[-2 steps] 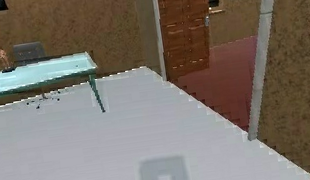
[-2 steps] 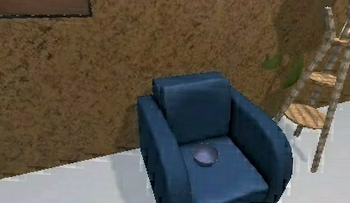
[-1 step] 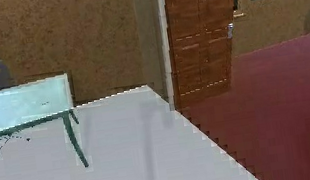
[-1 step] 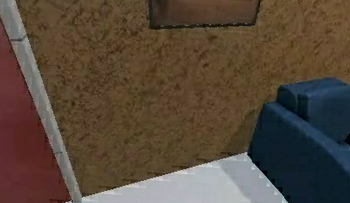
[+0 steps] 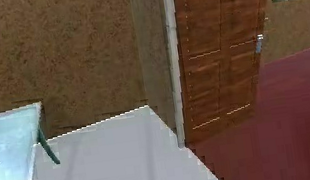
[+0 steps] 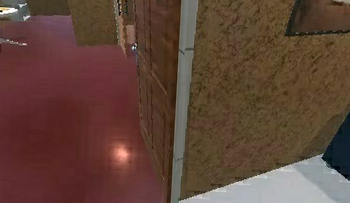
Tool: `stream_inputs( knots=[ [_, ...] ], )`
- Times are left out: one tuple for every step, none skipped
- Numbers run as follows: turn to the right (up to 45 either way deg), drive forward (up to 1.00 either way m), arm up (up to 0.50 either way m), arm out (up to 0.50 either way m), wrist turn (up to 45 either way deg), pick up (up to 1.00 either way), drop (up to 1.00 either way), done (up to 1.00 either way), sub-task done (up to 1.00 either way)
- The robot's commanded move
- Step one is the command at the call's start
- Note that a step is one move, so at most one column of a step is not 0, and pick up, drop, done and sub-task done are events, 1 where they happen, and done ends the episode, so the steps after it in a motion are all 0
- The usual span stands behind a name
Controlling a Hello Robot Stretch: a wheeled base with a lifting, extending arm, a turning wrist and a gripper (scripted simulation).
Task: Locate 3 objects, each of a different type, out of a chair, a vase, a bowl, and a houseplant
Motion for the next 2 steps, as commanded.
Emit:
stream_inputs(
  knots=[
    [21.0,0.00,0.00,0.00,0.0,0.00,0.00,0.00,0.00],
    [0.0,0.65,0.00,0.00,0.0,0.00,0.00,0.00,0.00]
  ],
)
